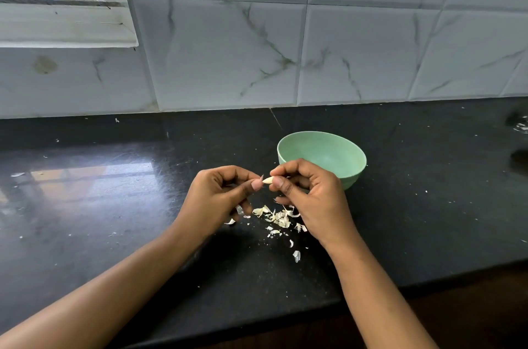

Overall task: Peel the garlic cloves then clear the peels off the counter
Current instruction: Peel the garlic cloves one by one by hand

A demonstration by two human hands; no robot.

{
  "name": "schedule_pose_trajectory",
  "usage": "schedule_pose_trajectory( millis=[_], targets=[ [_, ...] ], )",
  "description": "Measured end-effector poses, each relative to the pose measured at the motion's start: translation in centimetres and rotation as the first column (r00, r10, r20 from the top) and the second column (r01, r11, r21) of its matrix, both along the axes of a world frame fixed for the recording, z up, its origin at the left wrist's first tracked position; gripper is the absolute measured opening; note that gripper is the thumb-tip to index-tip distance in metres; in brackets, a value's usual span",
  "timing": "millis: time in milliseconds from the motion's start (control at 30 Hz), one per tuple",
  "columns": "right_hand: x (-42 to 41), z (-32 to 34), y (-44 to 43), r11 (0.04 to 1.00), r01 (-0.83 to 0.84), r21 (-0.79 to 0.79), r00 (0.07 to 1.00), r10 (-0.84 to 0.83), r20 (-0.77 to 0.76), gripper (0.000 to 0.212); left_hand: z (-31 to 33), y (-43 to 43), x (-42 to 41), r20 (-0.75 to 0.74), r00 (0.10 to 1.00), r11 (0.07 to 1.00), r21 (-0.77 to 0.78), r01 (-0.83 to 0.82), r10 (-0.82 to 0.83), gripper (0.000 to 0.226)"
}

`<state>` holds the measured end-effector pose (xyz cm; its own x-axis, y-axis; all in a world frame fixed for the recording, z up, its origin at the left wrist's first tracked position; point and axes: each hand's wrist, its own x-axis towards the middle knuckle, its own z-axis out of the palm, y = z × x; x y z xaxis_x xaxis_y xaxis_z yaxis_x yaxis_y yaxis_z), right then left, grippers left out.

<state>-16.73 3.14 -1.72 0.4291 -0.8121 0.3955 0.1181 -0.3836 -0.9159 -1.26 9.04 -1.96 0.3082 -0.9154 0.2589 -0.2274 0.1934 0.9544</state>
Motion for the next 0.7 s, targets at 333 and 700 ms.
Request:
schedule_pose_trajectory(
  millis=[333, 700],
  targets=[
    [-0.21, -0.05, -0.38, 0.996, 0.084, 0.038, 0.993, -0.087, 0.079, 0.014, -0.28, 0.29, -0.21, 0.213, 0.977, 0.999, -0.031, 0.011, -0.004, 0.011],
    [0.05, -0.04, -0.20, 0.993, -0.082, 0.087, 0.995, 0.076, 0.067, 0.012, 0.40, 0.32, -0.35, 0.148, 0.989, 0.991, -0.129, 0.036, -0.017, 0.014]
  ],
)
